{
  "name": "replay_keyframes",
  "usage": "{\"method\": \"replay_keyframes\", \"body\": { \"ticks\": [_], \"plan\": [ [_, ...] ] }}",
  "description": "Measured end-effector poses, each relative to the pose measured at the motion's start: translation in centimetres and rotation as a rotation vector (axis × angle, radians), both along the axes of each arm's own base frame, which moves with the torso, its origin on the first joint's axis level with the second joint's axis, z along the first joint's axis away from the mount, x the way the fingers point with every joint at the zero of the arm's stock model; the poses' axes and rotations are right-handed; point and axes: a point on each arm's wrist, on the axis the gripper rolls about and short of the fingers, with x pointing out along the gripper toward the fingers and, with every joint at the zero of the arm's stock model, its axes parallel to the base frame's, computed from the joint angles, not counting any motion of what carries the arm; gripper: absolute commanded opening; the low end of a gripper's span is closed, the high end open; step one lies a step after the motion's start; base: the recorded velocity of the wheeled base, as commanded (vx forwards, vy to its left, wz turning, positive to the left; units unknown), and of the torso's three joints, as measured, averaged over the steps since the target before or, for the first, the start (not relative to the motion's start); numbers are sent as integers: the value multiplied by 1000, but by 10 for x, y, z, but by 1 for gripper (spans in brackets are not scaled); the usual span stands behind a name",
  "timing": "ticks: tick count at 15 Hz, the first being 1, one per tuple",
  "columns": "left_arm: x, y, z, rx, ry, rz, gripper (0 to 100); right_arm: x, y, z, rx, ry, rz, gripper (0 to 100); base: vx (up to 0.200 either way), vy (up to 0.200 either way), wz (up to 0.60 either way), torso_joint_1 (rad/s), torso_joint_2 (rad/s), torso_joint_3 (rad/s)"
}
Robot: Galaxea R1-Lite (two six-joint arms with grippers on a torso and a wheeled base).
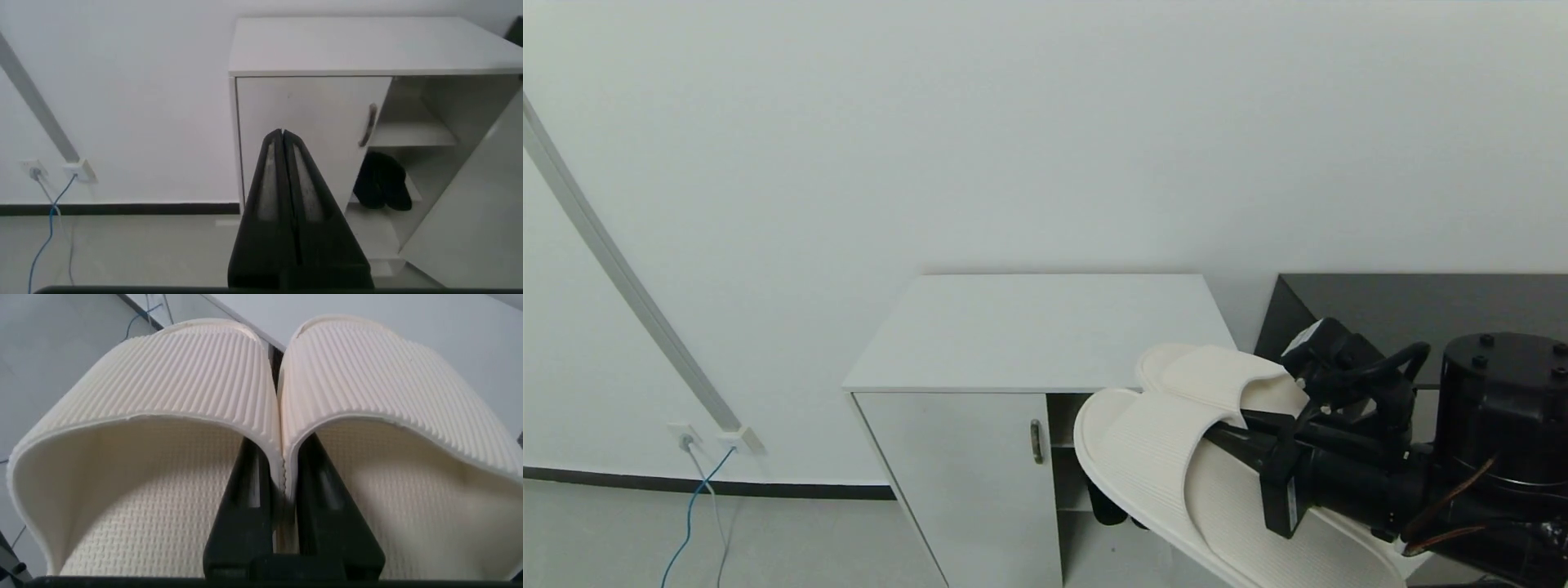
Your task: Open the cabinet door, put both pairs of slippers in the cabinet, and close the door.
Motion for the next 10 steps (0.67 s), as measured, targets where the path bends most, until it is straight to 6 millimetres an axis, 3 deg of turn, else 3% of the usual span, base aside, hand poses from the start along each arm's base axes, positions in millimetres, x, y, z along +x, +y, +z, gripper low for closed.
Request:
{"method": "replay_keyframes", "body": {
  "ticks": [10],
  "plan": [
    [0,0,0,0,0,-1,0,-3,2,-3,-9,10,31,0,0,0,0,0,0,0]
  ]
}}
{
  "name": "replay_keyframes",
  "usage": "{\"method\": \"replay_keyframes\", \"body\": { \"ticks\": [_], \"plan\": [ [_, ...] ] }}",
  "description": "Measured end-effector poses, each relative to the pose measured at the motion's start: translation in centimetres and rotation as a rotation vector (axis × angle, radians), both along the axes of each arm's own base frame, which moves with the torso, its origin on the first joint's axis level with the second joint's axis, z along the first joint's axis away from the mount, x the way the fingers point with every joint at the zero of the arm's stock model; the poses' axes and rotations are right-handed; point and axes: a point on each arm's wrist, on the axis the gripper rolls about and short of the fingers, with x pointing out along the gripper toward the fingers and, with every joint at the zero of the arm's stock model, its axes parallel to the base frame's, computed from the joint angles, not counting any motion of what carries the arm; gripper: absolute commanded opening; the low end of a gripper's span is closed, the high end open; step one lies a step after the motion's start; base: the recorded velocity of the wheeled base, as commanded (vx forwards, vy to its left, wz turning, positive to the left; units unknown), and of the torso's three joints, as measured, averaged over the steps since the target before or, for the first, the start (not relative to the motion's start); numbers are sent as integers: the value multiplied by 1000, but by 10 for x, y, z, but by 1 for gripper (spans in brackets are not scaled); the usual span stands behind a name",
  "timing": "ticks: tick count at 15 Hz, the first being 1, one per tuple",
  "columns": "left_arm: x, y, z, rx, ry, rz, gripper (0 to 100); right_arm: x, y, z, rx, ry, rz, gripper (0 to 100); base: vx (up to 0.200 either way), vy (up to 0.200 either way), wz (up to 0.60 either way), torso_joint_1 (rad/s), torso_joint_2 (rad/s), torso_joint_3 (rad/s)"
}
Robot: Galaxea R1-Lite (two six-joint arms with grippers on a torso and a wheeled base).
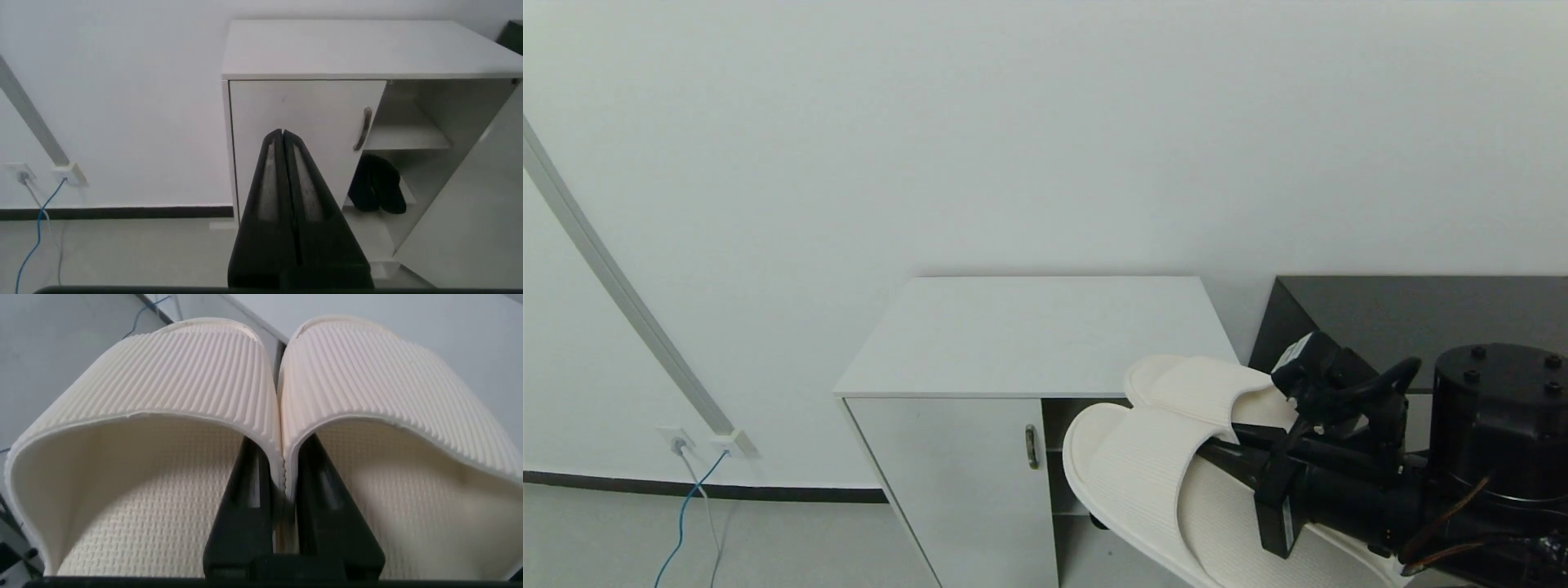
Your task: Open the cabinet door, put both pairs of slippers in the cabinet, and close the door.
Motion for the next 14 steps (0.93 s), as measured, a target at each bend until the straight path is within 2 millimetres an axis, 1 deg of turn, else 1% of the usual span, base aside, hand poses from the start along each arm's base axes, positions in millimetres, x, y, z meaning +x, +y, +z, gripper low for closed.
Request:
{"method": "replay_keyframes", "body": {
  "ticks": [5,14],
  "plan": [
    [0,0,0,0,0,-1,0,-3,-1,1,2,-2,6,0,0,0,0,0,0,0],
    [0,0,0,-1,0,-1,0,-5,-3,1,2,-3,8,0,0,0,0,-150,344,194]
  ]
}}
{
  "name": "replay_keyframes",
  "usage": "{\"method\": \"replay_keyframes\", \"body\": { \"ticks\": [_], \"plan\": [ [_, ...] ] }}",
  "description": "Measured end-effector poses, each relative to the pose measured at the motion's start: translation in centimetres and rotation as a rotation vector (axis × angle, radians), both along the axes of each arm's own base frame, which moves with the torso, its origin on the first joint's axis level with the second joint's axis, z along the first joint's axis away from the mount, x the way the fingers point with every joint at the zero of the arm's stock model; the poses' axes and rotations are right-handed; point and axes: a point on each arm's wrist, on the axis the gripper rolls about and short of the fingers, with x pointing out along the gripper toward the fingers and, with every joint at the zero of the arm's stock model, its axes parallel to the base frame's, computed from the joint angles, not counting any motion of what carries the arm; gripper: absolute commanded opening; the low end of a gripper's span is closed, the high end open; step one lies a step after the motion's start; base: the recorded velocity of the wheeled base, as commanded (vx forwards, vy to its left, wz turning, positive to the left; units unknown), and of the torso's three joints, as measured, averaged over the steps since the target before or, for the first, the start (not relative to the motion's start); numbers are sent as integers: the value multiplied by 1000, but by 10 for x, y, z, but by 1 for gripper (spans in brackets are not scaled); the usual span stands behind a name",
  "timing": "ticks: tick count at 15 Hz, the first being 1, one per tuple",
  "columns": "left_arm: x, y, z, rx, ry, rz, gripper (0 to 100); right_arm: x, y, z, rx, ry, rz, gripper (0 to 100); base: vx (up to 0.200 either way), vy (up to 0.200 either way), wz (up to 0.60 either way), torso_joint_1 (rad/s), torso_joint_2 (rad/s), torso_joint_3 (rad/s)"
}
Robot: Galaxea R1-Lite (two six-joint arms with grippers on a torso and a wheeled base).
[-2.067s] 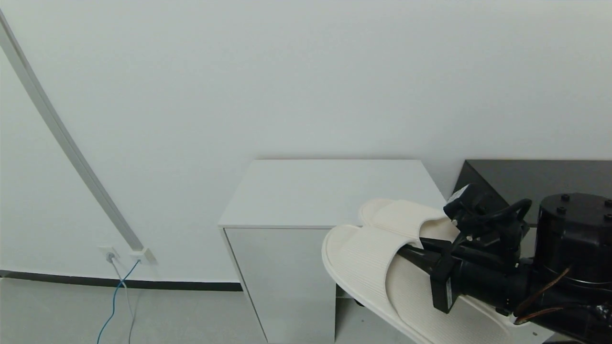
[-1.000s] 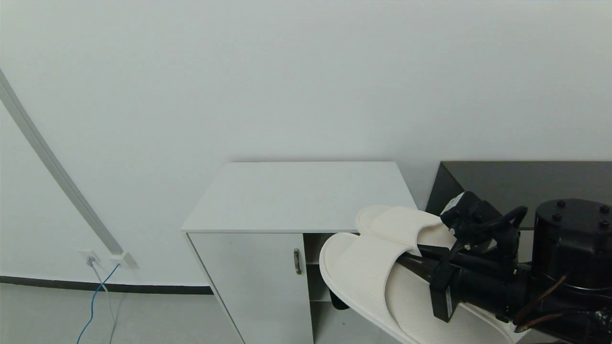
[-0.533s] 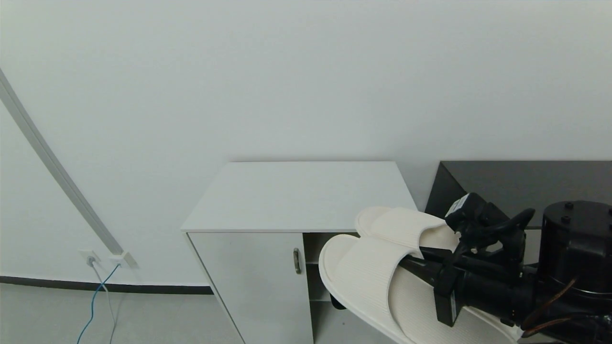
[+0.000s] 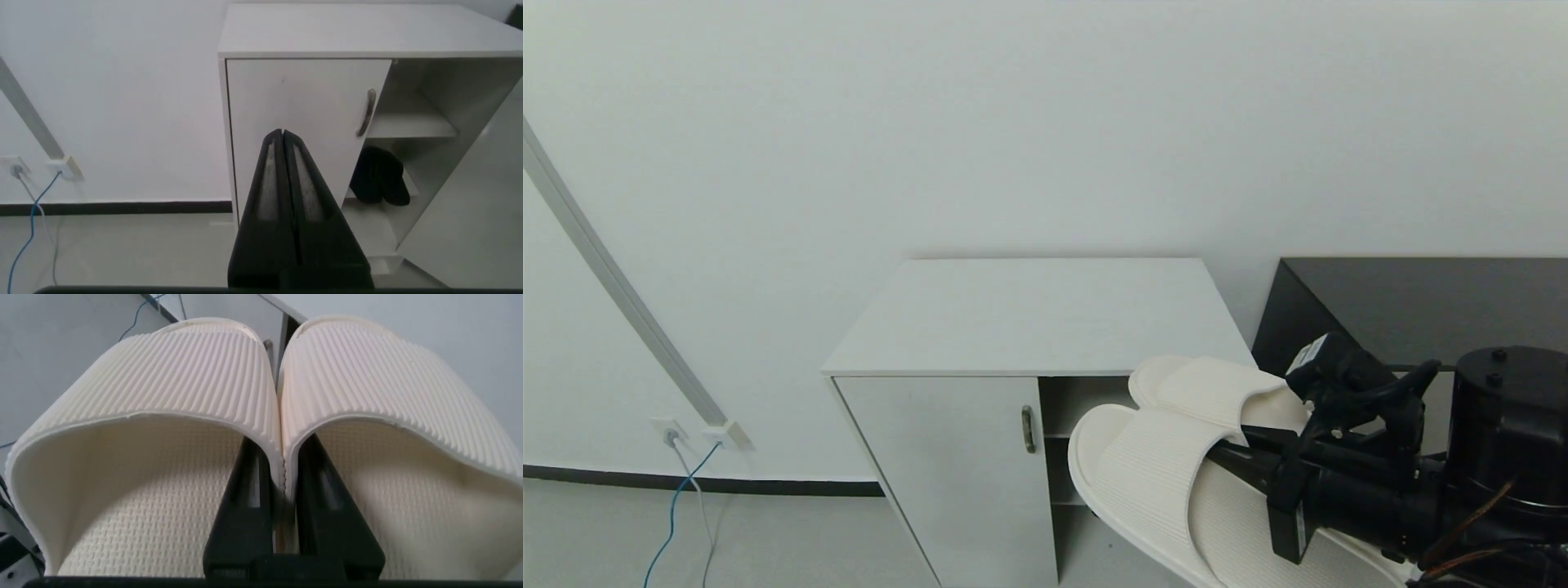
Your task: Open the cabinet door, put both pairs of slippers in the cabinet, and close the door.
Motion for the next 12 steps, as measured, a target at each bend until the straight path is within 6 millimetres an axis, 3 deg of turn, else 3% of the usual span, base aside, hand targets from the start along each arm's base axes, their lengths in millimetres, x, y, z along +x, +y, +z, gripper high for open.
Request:
{"method": "replay_keyframes", "body": {
  "ticks": [12],
  "plan": [
    [0,0,0,0,0,0,0,0,1,-3,-11,8,1,0,0,0,0,-205,507,297]
  ]
}}
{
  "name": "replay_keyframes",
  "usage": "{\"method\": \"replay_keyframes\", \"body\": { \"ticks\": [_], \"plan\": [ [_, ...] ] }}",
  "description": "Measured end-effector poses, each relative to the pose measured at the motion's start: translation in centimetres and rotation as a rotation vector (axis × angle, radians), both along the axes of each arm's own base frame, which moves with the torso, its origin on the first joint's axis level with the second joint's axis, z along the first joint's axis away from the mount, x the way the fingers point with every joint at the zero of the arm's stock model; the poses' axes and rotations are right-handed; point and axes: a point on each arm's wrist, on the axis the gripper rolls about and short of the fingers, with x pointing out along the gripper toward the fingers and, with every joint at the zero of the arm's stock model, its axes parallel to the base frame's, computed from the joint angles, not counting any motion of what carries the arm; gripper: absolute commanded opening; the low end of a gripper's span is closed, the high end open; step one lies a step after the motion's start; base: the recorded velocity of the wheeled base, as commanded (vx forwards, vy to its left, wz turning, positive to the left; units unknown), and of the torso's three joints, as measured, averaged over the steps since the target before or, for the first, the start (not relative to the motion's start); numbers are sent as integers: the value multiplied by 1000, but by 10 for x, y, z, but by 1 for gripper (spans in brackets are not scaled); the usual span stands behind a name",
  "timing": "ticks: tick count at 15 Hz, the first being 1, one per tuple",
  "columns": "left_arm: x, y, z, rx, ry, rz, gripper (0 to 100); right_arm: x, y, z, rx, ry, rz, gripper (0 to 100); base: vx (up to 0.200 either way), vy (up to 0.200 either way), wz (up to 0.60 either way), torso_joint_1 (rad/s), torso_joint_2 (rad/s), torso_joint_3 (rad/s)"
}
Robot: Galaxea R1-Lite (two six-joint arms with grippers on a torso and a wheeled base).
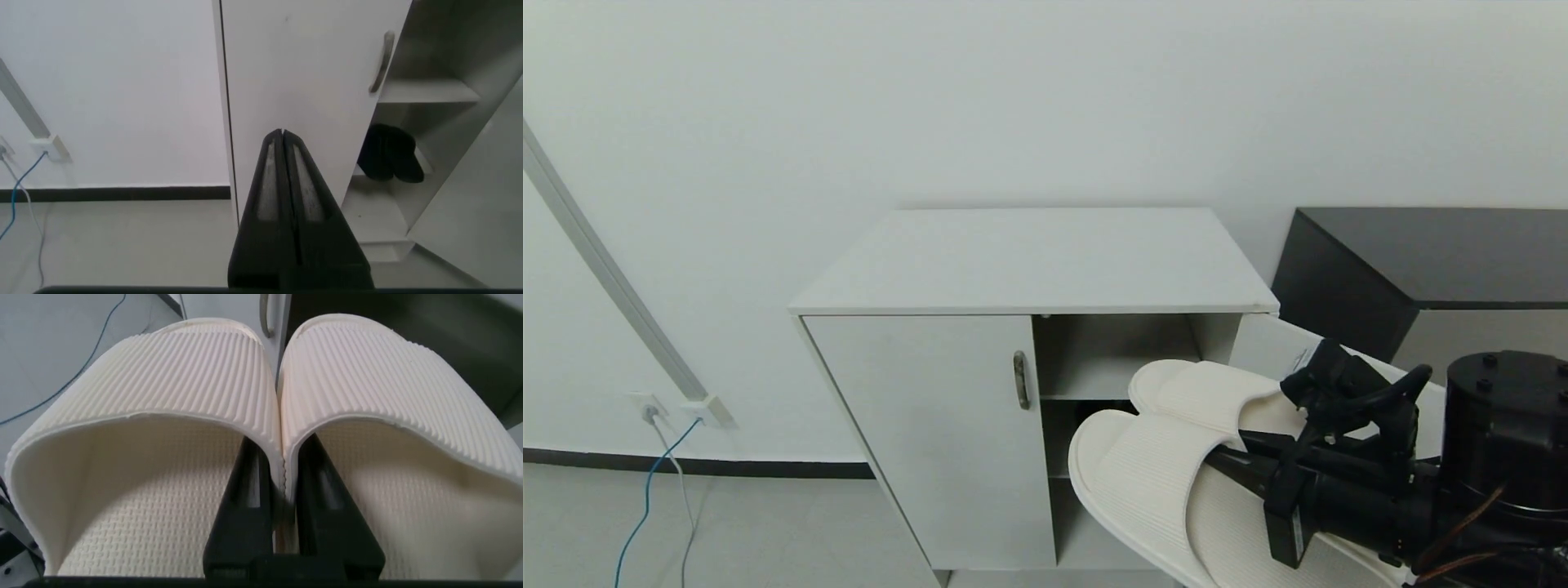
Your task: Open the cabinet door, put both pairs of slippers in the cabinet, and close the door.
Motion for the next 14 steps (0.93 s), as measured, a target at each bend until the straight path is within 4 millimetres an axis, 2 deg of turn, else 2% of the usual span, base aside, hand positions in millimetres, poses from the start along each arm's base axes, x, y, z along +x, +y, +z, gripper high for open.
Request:
{"method": "replay_keyframes", "body": {
  "ticks": [7,14],
  "plan": [
    [0,0,0,0,0,0,0,0,0,-1,-8,-5,4,0,0,0,0,-174,502,322],
    [0,0,0,0,0,0,0,0,0,-2,-16,-5,5,0,0,0,0,-117,466,346]
  ]
}}
